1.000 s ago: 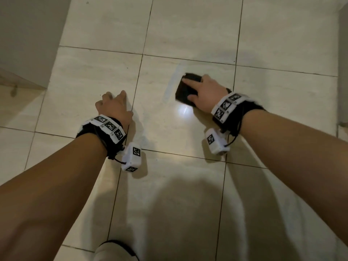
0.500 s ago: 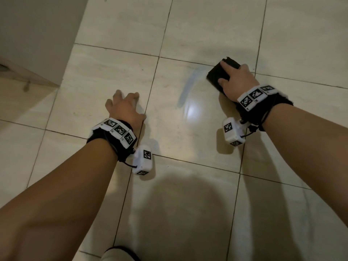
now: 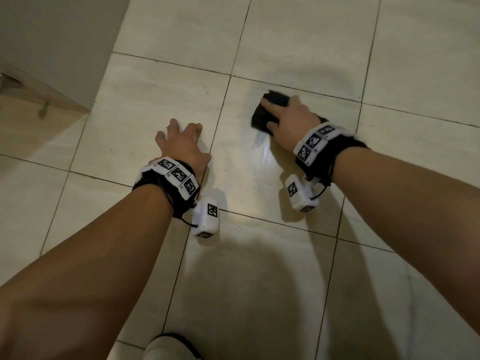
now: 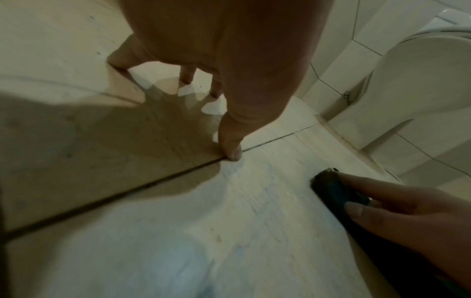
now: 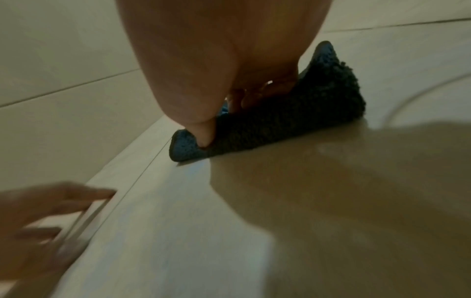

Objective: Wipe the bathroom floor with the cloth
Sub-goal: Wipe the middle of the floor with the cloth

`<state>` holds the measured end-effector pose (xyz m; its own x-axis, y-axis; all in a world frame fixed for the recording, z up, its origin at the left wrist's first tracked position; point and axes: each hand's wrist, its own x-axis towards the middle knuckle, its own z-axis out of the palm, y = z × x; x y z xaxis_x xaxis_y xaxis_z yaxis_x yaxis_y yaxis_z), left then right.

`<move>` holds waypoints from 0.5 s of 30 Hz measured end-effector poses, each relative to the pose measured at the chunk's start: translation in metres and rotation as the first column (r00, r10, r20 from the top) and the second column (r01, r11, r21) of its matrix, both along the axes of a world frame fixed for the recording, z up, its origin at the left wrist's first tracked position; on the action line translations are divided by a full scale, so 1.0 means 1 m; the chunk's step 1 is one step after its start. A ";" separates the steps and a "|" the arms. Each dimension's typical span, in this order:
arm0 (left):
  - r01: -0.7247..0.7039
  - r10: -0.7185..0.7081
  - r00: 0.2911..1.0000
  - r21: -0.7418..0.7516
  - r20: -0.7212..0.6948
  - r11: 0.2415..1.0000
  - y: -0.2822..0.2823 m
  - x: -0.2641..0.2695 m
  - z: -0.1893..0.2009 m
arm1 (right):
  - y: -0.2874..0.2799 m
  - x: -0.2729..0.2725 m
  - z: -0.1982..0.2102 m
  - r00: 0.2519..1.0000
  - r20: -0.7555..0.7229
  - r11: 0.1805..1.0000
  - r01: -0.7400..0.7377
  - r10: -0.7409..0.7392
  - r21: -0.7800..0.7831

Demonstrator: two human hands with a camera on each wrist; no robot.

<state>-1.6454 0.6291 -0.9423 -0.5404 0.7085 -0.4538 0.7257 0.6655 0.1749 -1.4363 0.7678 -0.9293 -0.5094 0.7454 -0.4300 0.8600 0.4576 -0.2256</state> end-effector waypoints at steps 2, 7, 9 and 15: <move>0.041 -0.041 0.999 0.001 -0.030 0.999 0.002 0.001 0.004 | -0.020 -0.003 0.002 0.998 0.007 0.998 -0.063 0.064 -0.028; 0.094 -0.097 0.994 -0.046 -0.060 0.995 0.002 0.000 0.005 | -0.066 0.004 0.001 0.987 0.009 0.985 -0.161 0.162 -0.054; 0.109 -0.114 0.992 -0.077 -0.061 0.991 -0.001 -0.001 0.006 | -0.079 0.011 0.001 0.983 -0.002 0.981 -0.182 0.182 -0.068; 0.110 -0.111 0.994 -0.079 -0.011 0.991 -0.007 -0.007 0.012 | -0.099 0.028 0.002 0.971 -0.022 0.964 -0.237 0.237 -0.121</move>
